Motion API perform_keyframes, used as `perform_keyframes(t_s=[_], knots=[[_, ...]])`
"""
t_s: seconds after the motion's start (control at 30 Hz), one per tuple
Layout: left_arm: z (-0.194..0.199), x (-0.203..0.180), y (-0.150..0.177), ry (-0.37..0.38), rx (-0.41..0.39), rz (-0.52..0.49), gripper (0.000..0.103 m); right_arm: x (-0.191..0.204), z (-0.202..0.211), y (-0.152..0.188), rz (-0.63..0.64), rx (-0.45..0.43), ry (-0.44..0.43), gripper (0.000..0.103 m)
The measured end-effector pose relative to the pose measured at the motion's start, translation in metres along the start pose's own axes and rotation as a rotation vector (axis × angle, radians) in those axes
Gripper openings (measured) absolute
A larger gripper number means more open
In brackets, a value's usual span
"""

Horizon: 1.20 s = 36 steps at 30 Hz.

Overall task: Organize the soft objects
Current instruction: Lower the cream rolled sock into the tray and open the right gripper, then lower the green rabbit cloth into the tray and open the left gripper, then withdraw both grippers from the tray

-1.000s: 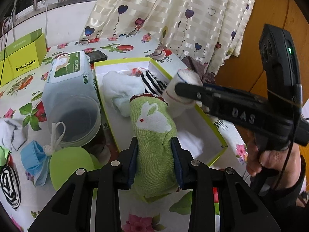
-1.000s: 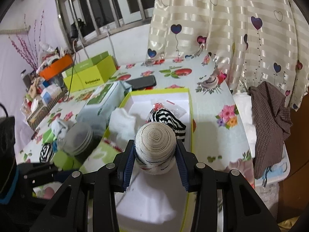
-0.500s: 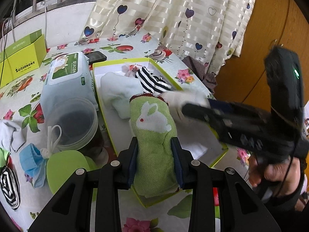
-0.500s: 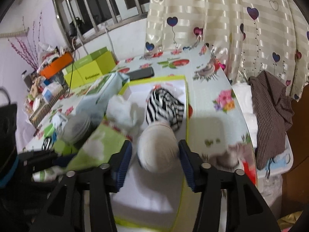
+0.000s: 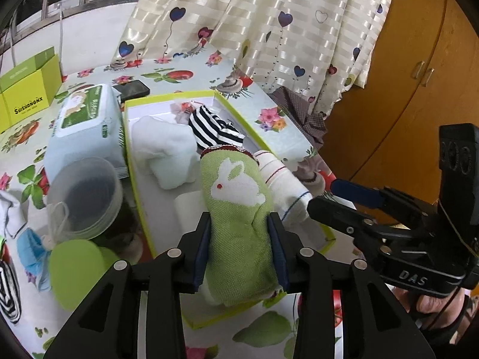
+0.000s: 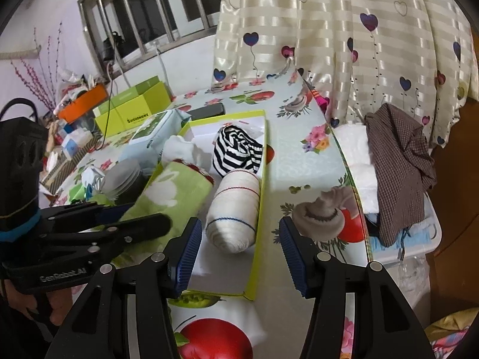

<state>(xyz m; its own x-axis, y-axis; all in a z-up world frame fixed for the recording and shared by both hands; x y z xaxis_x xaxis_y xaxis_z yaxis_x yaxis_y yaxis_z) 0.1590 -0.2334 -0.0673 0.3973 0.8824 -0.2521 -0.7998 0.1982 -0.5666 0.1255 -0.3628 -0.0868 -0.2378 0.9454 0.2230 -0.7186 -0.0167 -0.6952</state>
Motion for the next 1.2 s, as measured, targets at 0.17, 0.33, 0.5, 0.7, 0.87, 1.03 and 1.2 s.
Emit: perform_keyframes(t_s=[0.17,0.33,0.5,0.7,0.87,1.03,1.2], knots=[[0.001,0.003,0.002,0.005,0.002,0.032,0.043,0.001,0.005,0.0,0.004,-0.015,-0.006,0.053],[0.018,0.003,0.003,0.004,-0.038,0.035,0.043,0.005,0.01,-0.001,0.009,-0.025,-0.01,0.053],[0.029,0.003,0.005,0.015,-0.054,0.035,0.043,0.011,0.015,-0.001,0.016,-0.032,-0.009,0.053],[0.046,0.001,0.013,0.013,-0.073,0.024,0.043,0.025,0.023,0.002,0.028,-0.035,-0.01,0.053],[0.063,0.003,0.021,-0.018,-0.093,0.024,0.043,0.041,0.029,0.004,0.051,-0.033,-0.019,0.053],[0.081,0.008,0.027,-0.023,-0.122,0.035,0.043,0.059,0.037,0.006,0.084,-0.035,-0.025,0.053],[0.1,0.011,0.034,-0.018,-0.158,0.043,0.043,0.075,0.045,0.007,0.109,-0.042,-0.03,0.053]])
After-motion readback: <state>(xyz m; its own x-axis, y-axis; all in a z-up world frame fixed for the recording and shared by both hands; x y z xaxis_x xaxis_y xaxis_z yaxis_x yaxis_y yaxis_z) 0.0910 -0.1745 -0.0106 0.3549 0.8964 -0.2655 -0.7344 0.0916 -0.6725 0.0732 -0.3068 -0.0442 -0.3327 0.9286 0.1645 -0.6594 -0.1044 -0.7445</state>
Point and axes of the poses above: each gripper's, at about its wrist camera, not at the fingertips, and z roughly against the way its jaws point, x to its left, y to its underside, the point moved 6 cm from there along -z, roughly the way its jaws point, and after that the axes turned 5 degrees about x, right-handed, at the moved point
